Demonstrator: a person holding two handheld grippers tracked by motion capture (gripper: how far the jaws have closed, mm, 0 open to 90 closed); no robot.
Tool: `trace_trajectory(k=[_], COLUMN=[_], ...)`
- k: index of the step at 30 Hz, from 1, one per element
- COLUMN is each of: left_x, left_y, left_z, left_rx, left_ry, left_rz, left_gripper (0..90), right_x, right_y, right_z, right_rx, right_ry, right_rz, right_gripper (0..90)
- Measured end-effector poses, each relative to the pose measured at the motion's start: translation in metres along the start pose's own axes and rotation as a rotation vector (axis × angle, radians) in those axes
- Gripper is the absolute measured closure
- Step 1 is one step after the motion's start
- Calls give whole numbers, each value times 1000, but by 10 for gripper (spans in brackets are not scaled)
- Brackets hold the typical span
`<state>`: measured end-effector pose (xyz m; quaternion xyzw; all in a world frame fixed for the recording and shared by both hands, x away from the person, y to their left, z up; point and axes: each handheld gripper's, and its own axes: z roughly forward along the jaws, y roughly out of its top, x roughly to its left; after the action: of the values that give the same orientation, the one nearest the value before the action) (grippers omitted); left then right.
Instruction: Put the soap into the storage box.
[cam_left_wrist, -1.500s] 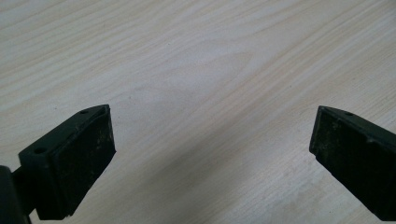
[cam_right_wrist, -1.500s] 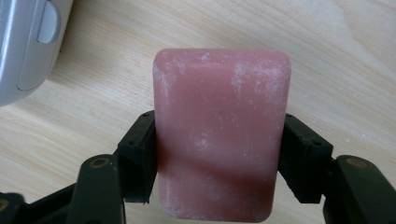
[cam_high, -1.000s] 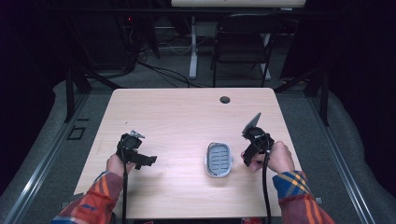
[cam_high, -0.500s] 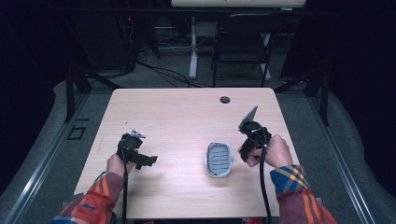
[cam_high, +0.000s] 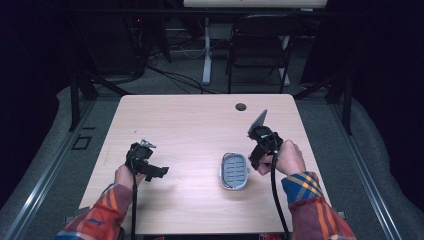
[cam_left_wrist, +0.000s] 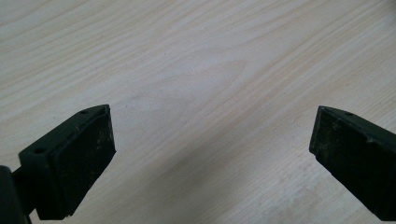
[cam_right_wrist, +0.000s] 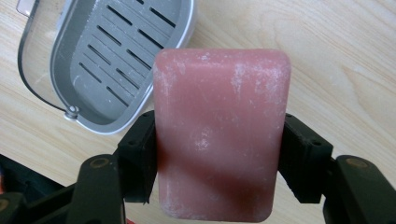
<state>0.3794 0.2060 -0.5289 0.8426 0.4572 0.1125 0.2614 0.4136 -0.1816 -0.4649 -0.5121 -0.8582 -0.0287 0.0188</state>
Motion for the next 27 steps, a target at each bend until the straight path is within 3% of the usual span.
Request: trace_trajectory(k=[7,8,10,15,16,18,19,27], left_x=[-1,-1,-1,-1,-1,-1,-1,-1], left_y=[1,1,1,1,1,1,1,1], left_z=[1,1,1,1,1,1,2,1], left_rx=[3,3,4,3,4,4,5,1], left_ry=[-2,-3,-4,-5,-5,-6,-6,-5], left_rz=[7,8,10,10,10,10,9,12], left_gripper=[2,2,2,3,3,2,2,2], right_x=[8,10,15,20,23,24,26,36], right_y=[8,13,14,21,21,22,27,35], right_z=[4,4,7,11,14,15,13,17], right_rx=[16,56,33,46,19,15,58,73], right_ry=[11,-3,3,-15,-3,-2,-18,-26], right_rz=[-24,-55,-32,-32,-5,-9,-41,-51], right_gripper=[373,373,372,372,372,372,372,372])
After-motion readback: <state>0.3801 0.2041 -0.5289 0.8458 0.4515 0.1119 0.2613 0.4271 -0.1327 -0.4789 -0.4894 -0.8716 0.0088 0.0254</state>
